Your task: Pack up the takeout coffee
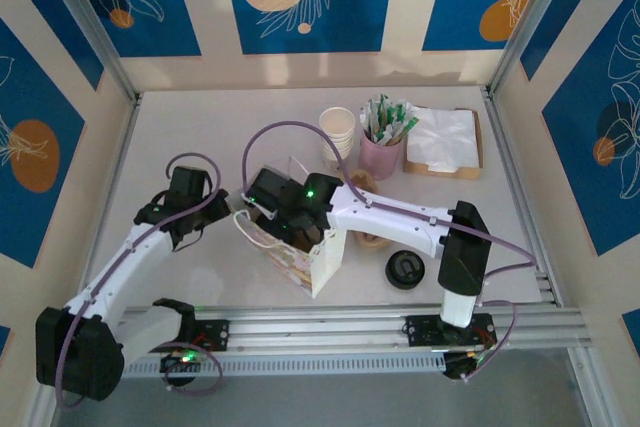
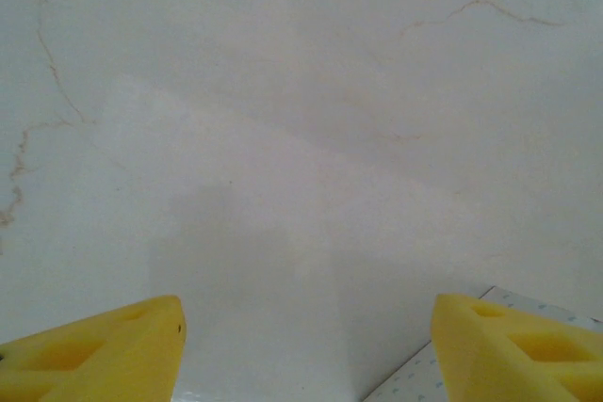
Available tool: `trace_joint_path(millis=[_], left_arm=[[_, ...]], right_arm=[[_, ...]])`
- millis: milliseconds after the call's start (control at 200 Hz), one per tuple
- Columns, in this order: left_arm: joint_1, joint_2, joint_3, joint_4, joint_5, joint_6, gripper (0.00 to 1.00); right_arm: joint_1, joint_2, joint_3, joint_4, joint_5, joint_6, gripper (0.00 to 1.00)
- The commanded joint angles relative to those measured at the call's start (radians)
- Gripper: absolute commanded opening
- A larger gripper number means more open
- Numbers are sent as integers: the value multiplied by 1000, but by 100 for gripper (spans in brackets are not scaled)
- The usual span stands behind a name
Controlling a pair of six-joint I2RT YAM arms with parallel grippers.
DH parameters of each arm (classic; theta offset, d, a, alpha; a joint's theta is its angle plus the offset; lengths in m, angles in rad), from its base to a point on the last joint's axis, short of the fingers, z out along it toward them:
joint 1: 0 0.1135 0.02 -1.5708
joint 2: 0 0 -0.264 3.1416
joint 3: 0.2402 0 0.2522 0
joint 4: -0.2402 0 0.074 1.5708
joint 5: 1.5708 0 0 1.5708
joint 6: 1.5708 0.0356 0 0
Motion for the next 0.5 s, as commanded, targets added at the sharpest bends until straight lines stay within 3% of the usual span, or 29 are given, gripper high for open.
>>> trace_joint_path(millis=[0,255,490], left_arm=[[-4,-33,43,-58,-27,24,70],[-4,-63,86,-100,10,39,70],[-4,-81,86,-114,34,41,70]], right_arm=[[10,57,2,-114,18,21,52],[12,-1,34,-69,29,28,52],[29,-36,44,-43,134,13,51]])
